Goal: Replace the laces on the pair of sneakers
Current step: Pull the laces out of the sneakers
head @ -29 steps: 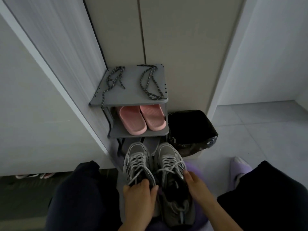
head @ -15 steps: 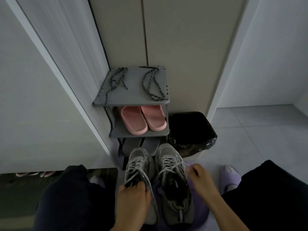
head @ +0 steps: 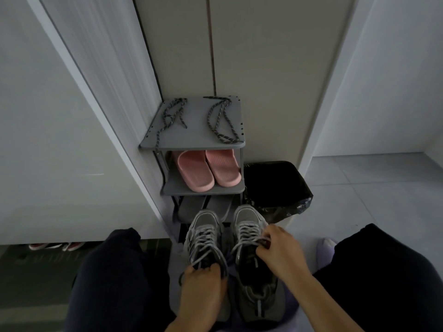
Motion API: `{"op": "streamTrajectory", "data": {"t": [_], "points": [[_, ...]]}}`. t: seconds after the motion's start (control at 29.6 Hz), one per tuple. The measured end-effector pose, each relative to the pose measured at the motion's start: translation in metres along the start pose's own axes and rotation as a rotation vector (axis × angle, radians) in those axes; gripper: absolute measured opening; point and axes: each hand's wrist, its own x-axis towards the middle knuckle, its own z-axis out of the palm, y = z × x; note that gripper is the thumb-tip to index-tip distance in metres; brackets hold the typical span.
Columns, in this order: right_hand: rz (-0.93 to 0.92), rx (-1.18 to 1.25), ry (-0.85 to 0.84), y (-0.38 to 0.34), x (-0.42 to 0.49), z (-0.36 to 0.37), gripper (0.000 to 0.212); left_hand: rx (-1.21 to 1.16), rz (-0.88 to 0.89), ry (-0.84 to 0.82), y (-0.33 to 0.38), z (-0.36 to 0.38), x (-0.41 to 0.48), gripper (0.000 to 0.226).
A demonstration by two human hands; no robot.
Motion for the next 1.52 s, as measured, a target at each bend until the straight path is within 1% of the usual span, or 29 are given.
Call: {"op": "streamTrajectory", "data": {"t": [0.03, 0.1, 0.14, 0.17, 0.2, 0.24, 0.27, 0.34, 0.37, 0.44, 0.47, 0.51, 0.57, 0.64, 0.71, 0.78, 0.84, 0.88, 0.91, 0.98, 1.01, 1.05, 1.12, 1.18, 1.22, 1.28, 1.35, 1.42, 1.52], "points": [[0.017, 0.017, -0.025, 0.003, 0.000, -0.001, 0.020, -0.006, 0.014, 0.009, 0.001, -0.007, 0.000, 0.037], [0.052, 0.106, -0.143, 0.011, 0.003, -0.005, 0.022, 0.030, -0.015, 0.013, 0.007, -0.009, 0.005, 0.037], [0.056, 0.136, -0.223, 0.015, 0.005, -0.009, 0.024, 0.003, -0.057, -0.028, 0.009, -0.018, 0.005, 0.039], [0.049, 0.128, -0.301, 0.018, 0.008, -0.015, 0.026, 0.057, -0.066, -0.060, 0.008, -0.022, 0.005, 0.039], [0.034, 0.093, -0.362, 0.022, 0.012, -0.022, 0.026, 0.083, -0.055, -0.002, 0.005, -0.027, 0.004, 0.036], [0.018, 0.060, -0.396, 0.025, 0.017, -0.029, 0.025, 0.002, -0.063, 0.057, 0.004, -0.030, 0.005, 0.033], [0.002, 0.049, -0.408, 0.026, 0.021, -0.038, 0.023, -0.070, -0.044, 0.179, 0.003, -0.030, 0.008, 0.030], [-0.058, 0.084, -0.376, 0.023, 0.028, -0.055, 0.023, -0.273, -0.007, 0.208, 0.007, -0.033, 0.018, 0.014], [-0.107, 0.094, -0.340, 0.019, 0.031, -0.061, 0.022, -0.322, -0.025, 0.161, 0.010, -0.034, 0.026, 0.024], [-0.210, 0.073, -0.282, 0.006, 0.033, -0.067, 0.018, -0.285, -0.037, 0.066, 0.014, -0.032, 0.045, 0.043], [-0.246, 0.052, -0.271, -0.001, 0.033, -0.067, 0.017, -0.240, -0.043, 0.004, 0.018, -0.033, 0.051, 0.041], [-0.266, 0.040, -0.264, -0.005, 0.032, -0.066, 0.016, -0.235, -0.057, -0.050, 0.021, -0.032, 0.056, 0.031], [-0.267, 0.090, -0.251, -0.008, 0.031, -0.062, 0.014, -0.317, -0.071, -0.072, 0.019, -0.031, 0.061, 0.008], [-0.235, 0.230, -0.234, -0.008, 0.029, -0.056, 0.016, -0.356, -0.062, -0.026, 0.016, -0.031, 0.063, 0.009], [-0.198, 0.310, -0.211, -0.005, 0.030, -0.049, 0.018, -0.501, -0.091, -0.003, 0.015, -0.033, 0.062, 0.010], [-0.173, 0.322, -0.205, -0.002, 0.031, -0.044, 0.017, -0.674, -0.086, 0.004, 0.016, -0.033, 0.061, 0.010], [-0.132, 0.285, -0.265, 0.006, 0.033, -0.045, 0.016, -0.761, -0.056, 0.030, 0.017, -0.033, 0.061, 0.007], [-0.098, 0.213, -0.316, 0.013, 0.034, -0.046, 0.021, -0.733, -0.049, 0.036, 0.015, -0.031, 0.061, 0.006], [-0.066, 0.100, -0.363, 0.021, 0.035, -0.047, 0.023, -0.619, -0.040, 0.044, 0.013, -0.028, 0.063, 0.010], [-0.003, -0.138, -0.400, 0.037, 0.033, -0.047, 0.014, -0.209, -0.028, -0.027, 0.009, -0.021, 0.063, 0.023], [0.025, -0.220, -0.407, 0.044, 0.032, -0.046, 0.008, -0.072, -0.033, -0.082, 0.007, -0.019, 0.062, 0.025], [0.046, -0.267, -0.416, 0.049, 0.032, -0.043, 0.016, -0.005, -0.040, -0.113, 0.008, -0.017, 0.062, 0.024], [0.096, -0.293, -0.438, 0.054, 0.033, -0.039, 0.022, 0.008, -0.049, -0.084, 0.008, -0.014, 0.060, 0.021], [0.161, -0.158, -0.385, 0.052, 0.034, -0.039, 0.023, -0.122, -0.070, 0.037, 0.007, -0.013, 0.059, 0.020], [0.180, -0.045, -0.328, 0.050, 0.035, -0.038, 0.026, -0.257, -0.091, 0.122, 0.005, -0.013, 0.059, 0.017], [0.179, 0.092, -0.203, 0.043, 0.033, -0.040, 0.031, -0.597, -0.105, 0.194, 0.008, -0.021, 0.059, 0.017], [0.097, 0.042, -0.117, 0.035, 0.033, -0.040, 0.031, -0.821, -0.063, 0.184, 0.019, -0.038, 0.061, 0.022], [0.030, -0.014, -0.040, 0.024, 0.032, -0.039, 0.025, -0.921, -0.017, 0.106, 0.033, -0.056, 0.062, 0.021], [0.012, -0.140, 0.013, 0.015, 0.032, -0.040, 0.030, -0.848, 0.081, -0.052, 0.042, -0.065, 0.061, 0.017]]}}
